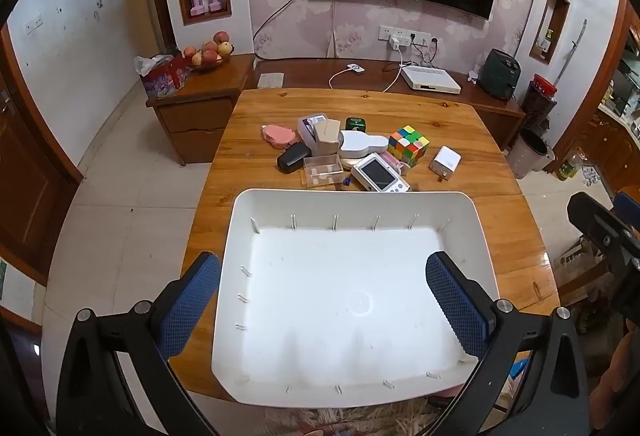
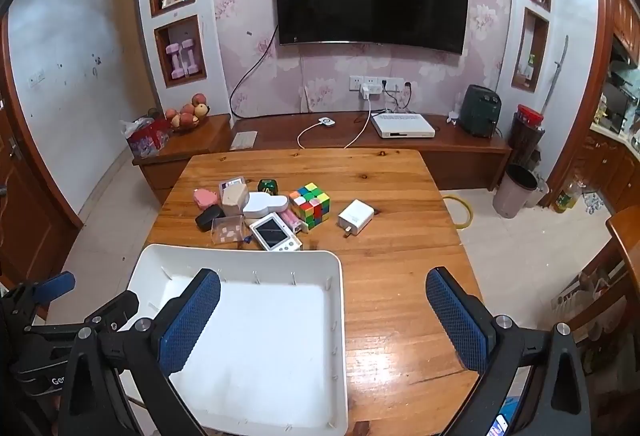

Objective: Organize rigid objects

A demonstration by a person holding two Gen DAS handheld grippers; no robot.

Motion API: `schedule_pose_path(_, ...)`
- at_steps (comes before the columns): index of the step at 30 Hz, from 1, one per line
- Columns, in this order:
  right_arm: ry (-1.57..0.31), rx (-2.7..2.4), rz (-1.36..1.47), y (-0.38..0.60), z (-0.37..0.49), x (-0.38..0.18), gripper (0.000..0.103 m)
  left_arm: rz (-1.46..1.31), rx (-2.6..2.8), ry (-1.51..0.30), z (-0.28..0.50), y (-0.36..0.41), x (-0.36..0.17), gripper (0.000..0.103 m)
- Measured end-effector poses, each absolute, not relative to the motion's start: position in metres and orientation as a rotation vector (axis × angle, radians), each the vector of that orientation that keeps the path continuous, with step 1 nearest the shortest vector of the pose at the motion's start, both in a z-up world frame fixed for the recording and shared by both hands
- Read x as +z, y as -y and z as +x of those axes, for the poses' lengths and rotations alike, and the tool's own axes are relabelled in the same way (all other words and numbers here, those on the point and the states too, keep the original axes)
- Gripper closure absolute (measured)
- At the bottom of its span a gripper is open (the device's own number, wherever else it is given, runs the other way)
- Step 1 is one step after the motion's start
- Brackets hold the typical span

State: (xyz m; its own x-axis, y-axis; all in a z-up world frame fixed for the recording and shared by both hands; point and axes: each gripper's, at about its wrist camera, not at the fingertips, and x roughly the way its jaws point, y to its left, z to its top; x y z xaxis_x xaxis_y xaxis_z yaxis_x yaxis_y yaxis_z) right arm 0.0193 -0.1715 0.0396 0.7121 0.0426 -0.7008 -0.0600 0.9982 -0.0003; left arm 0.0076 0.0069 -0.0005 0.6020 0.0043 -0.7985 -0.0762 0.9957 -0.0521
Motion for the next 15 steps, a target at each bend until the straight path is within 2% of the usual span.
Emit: schedule_pose_path(15, -0.747, 0.080, -0.020, 0.175, 0.027, 0.050, 0.000, -0.077, 0.052, -0.919, 0.003, -0.008, 0.004, 0.001)
